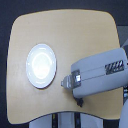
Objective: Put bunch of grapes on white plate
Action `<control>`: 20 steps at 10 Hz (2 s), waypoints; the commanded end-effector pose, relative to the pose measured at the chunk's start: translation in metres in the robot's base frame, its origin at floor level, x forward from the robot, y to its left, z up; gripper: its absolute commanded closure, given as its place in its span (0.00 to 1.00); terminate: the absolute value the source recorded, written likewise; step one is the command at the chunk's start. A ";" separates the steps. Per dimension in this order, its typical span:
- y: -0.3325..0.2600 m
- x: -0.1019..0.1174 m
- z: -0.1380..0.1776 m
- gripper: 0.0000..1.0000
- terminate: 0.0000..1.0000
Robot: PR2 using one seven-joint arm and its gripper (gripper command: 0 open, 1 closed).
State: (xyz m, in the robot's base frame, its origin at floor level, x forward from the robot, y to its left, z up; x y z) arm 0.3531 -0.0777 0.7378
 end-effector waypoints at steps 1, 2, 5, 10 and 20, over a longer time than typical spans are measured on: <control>-0.022 0.012 -0.016 0.00 0.00; -0.020 0.009 -0.016 0.00 0.00; -0.017 0.006 -0.016 1.00 0.00; -0.005 0.008 -0.022 1.00 0.00; -0.002 0.011 -0.021 1.00 0.00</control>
State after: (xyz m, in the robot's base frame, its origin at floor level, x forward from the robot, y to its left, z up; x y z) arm 0.3618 -0.0797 0.7193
